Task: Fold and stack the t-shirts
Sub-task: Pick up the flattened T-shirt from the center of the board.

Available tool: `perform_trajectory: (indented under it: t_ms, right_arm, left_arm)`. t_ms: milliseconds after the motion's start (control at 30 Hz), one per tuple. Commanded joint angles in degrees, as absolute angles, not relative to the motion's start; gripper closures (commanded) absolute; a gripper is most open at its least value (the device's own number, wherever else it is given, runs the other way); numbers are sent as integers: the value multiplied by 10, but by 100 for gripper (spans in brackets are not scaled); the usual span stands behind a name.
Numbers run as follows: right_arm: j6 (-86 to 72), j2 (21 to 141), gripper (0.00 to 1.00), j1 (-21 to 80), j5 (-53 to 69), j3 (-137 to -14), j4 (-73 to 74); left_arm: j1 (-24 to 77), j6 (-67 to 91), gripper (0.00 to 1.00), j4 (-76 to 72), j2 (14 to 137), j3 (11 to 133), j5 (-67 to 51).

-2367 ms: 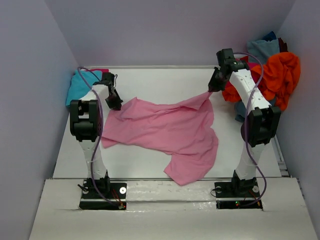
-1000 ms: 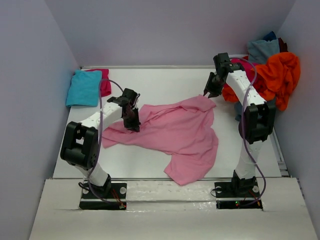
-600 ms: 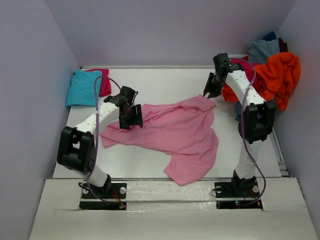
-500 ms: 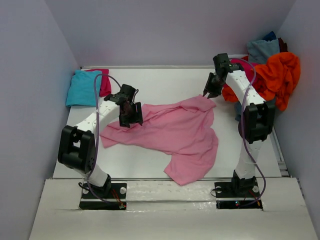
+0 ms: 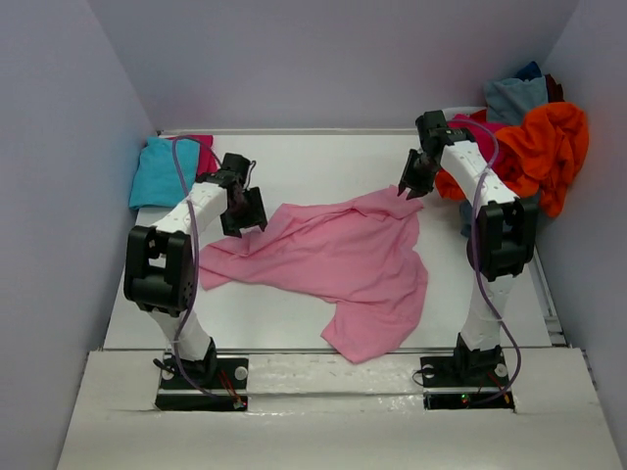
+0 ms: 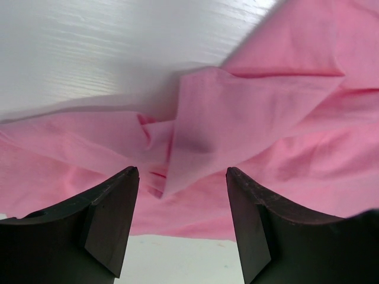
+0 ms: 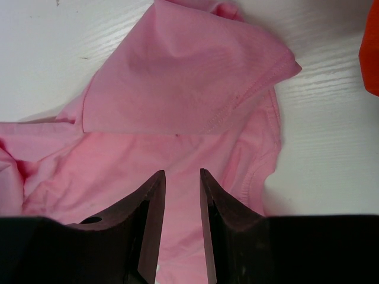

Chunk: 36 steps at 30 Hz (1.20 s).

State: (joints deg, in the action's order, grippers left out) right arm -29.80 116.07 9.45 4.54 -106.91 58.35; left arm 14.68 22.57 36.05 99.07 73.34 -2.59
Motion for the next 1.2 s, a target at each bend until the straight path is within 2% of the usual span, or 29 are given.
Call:
perform_trajectory:
  t_ms: [0,600,1167]
  right_arm:
    - [-289,1150,65,98,47,-1065,569]
    - [-290,1158,65,98,47,-1073,570]
    - [-290,1160,65,98,46,-1078,574]
  left_arm:
    - [119,211,29,349,982,739,-35]
    - [113,200,31,316,1021,722,-150]
    - [113,196,32,320,1005,747,-145]
